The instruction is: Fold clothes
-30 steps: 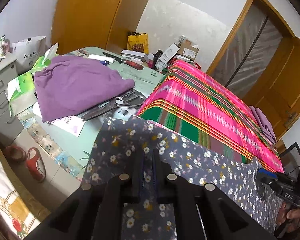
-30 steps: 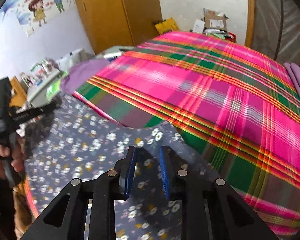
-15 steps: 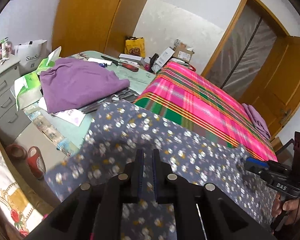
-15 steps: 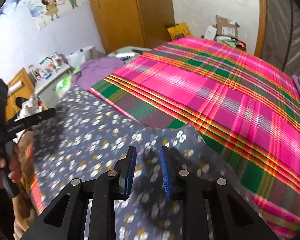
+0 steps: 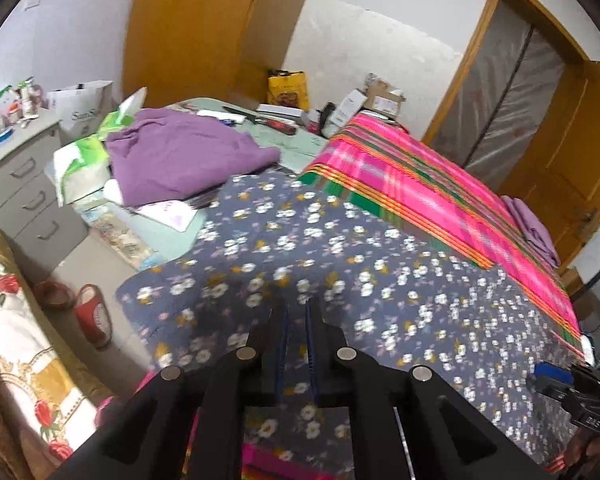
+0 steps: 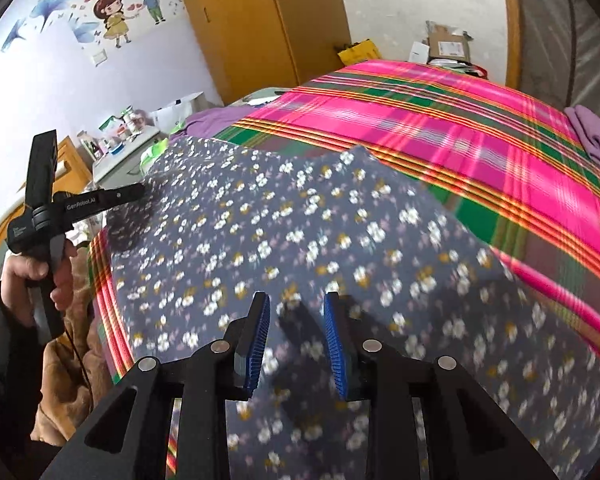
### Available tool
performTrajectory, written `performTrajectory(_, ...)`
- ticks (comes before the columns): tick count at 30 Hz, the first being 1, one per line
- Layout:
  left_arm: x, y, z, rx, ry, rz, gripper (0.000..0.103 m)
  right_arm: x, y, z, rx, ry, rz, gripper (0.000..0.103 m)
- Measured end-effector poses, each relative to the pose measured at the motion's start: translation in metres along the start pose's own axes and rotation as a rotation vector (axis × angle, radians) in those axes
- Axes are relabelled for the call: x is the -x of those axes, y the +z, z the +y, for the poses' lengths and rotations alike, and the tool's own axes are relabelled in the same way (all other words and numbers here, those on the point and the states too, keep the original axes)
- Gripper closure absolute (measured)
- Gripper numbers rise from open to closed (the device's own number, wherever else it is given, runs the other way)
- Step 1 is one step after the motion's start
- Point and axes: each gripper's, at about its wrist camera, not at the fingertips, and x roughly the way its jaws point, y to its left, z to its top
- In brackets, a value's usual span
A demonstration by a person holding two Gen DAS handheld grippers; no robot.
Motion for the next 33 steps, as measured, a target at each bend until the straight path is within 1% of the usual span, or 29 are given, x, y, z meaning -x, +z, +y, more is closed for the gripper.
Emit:
performTrajectory(7, 0.008, -0.006, 0.003, -0.014, 0.109, -0.021, 0.094, 0.015, -0.019, -0.008, 0.012, -0.054, -0.019, 0.074)
performTrajectory(12, 0.007, -0.012, 0.003, -0.036, 0.138, -0.035, 0.094, 0.022, -0.036, -0.012, 0.057, -0.124, -0.024, 0.074)
performTrajectory(17, 0.006, -0.014, -0.004, -0.065, 0.162, -0.053, 0.091, 0.026, -0.045, -0.016, 0.057, -0.117, -0.038, 0.072)
performTrajectory(18, 0.006, -0.015, -0.004, -0.067, 0.165, -0.056, 0.091, 0.025, -0.045, -0.016, 0.064, -0.119, -0.036, 0.07)
performTrajectory(19, 0.006, -0.016, -0.005, -0.071, 0.169, -0.059, 0.091, 0.025, -0.046, -0.014, 0.073, -0.118, -0.035, 0.065)
performTrajectory(20, 0.006, -0.016, -0.006, -0.075, 0.172, -0.063, 0.091, 0.025, -0.046, -0.012, 0.084, -0.115, -0.033, 0.062)
performTrajectory(21, 0.006, -0.017, -0.006, -0.078, 0.172, -0.067, 0.09, 0.024, -0.048, -0.009, 0.097, -0.116, -0.034, 0.056)
performTrajectory(22, 0.006, -0.018, -0.006, -0.079, 0.171, -0.07, 0.09, 0.024, -0.049, -0.006, 0.112, -0.122, -0.035, 0.053)
performTrajectory(24, 0.007, -0.019, -0.004, -0.073, 0.162, -0.072, 0.09, 0.024, -0.051, -0.001, 0.129, -0.132, -0.037, 0.051)
performTrajectory(28, 0.015, -0.021, 0.004, -0.029, 0.12, -0.072, 0.09, 0.027, -0.051, -0.005, 0.114, -0.112, -0.038, 0.051)
performTrajectory(30, 0.023, -0.024, 0.013, 0.008, 0.101, -0.092, 0.09, 0.027, -0.052, -0.005, 0.118, -0.114, -0.038, 0.051)
performTrajectory(33, 0.033, -0.028, 0.023, 0.033, 0.09, -0.128, 0.09, 0.026, -0.052, -0.003, 0.125, -0.118, -0.037, 0.05)
